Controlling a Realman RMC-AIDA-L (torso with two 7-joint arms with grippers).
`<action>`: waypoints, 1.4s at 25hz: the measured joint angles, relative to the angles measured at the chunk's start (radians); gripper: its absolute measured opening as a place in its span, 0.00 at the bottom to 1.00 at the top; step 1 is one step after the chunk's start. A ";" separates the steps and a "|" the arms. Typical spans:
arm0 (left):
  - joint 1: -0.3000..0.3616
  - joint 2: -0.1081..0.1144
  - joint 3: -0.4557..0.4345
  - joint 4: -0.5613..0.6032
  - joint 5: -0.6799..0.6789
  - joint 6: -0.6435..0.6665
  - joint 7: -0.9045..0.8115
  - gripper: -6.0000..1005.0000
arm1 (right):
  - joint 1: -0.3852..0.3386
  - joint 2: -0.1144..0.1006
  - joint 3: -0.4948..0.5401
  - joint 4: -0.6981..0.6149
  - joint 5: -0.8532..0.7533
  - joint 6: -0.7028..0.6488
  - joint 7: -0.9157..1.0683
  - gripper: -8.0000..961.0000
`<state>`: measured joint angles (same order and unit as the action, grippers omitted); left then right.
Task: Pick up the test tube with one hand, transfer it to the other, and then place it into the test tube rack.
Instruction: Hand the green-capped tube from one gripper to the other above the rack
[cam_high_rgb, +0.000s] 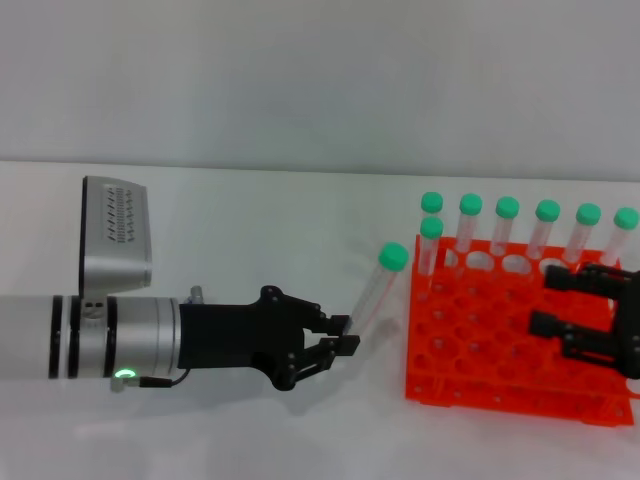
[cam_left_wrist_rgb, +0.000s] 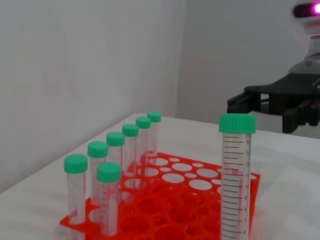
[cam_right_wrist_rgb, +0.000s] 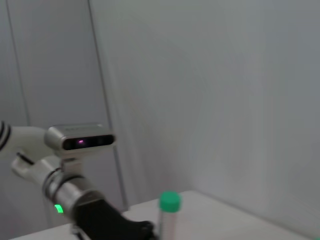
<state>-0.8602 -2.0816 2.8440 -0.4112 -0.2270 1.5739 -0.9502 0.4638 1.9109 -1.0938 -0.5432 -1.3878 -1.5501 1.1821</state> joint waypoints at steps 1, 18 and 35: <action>0.002 0.000 0.000 0.008 -0.003 -0.002 0.010 0.19 | 0.007 0.005 -0.009 0.000 -0.003 0.005 0.009 0.68; 0.006 0.000 0.000 0.031 -0.012 -0.011 0.041 0.19 | 0.076 0.099 -0.086 0.012 0.002 0.127 0.044 0.68; -0.003 0.000 0.000 0.059 -0.007 -0.039 0.060 0.19 | 0.102 0.108 -0.173 -0.005 0.095 0.082 0.051 0.68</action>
<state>-0.8635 -2.0815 2.8440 -0.3518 -0.2338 1.5353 -0.8902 0.5658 2.0186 -1.2672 -0.5486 -1.2925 -1.4686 1.2330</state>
